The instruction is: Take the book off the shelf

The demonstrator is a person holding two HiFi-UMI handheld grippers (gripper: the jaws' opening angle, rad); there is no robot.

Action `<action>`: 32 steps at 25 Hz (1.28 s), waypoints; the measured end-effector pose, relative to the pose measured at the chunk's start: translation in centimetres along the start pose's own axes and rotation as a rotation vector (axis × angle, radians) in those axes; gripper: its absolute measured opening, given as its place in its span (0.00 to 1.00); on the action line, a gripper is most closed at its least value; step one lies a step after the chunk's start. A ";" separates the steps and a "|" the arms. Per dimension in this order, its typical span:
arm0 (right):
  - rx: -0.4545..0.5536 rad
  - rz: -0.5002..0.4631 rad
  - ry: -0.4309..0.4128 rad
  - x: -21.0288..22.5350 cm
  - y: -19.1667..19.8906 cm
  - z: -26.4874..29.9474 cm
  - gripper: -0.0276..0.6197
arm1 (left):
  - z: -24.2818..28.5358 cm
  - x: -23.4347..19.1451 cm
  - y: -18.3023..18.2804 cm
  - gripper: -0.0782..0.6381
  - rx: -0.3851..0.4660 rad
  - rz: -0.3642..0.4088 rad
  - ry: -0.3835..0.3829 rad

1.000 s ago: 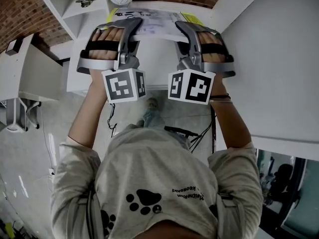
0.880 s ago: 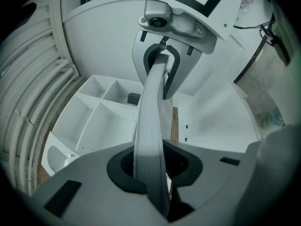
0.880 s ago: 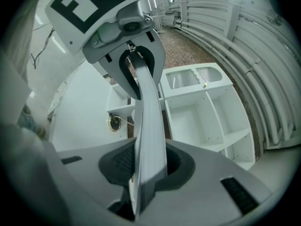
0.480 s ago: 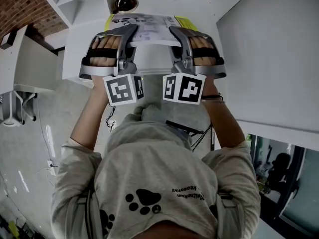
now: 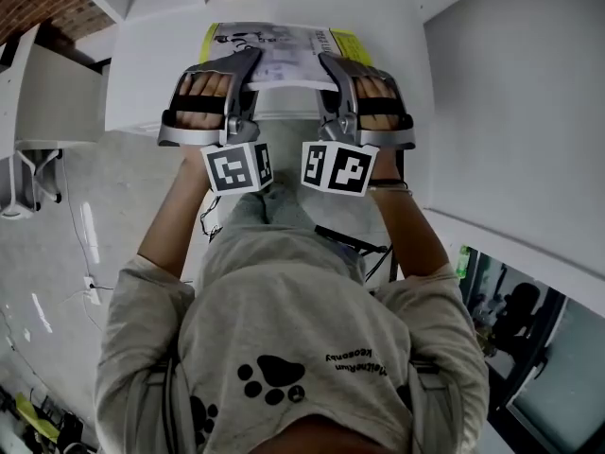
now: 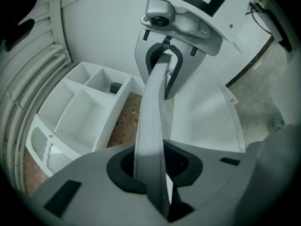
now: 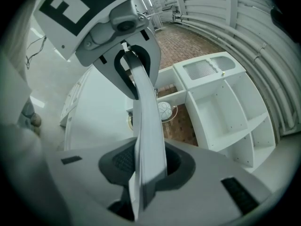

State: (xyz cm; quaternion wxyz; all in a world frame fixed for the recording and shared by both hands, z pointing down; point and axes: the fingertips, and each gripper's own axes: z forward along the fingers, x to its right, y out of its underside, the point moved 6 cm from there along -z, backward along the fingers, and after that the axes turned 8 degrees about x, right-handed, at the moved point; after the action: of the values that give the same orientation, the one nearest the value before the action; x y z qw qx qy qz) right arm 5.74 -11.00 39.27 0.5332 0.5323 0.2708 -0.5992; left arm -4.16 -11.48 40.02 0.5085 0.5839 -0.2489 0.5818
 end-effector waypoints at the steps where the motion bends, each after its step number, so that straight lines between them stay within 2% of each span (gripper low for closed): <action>1: 0.002 -0.004 0.000 -0.4 0.3 0.4 0.17 | 0.4 0.4 0.2 0.22 -0.002 -0.004 0.000; 6: 0.003 -0.017 -0.003 -2.6 1.6 2.1 0.17 | 2.1 2.8 1.2 0.22 -0.006 -0.009 0.012; 12: -0.001 -0.040 -0.047 -5.4 2.9 3.7 0.17 | 3.5 5.8 2.4 0.22 -0.009 -0.042 0.056; 19: -0.010 -0.014 -0.152 -11.1 4.8 6.5 0.17 | 5.6 11.7 4.7 0.22 -0.037 -0.085 0.154; 26: -0.028 -0.006 -0.235 -14.4 5.6 8.3 0.17 | 6.9 15.2 6.3 0.22 -0.060 -0.130 0.250; 32: -0.035 0.014 -0.326 -17.2 6.5 8.4 0.17 | 6.9 17.6 6.3 0.22 -0.077 -0.093 0.327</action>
State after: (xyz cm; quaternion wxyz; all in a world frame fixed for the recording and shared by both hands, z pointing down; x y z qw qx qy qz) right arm 6.46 -14.32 59.24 0.5833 0.4206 0.1873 -0.6692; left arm -3.30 -14.59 59.72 0.5906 0.4722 -0.1578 0.6350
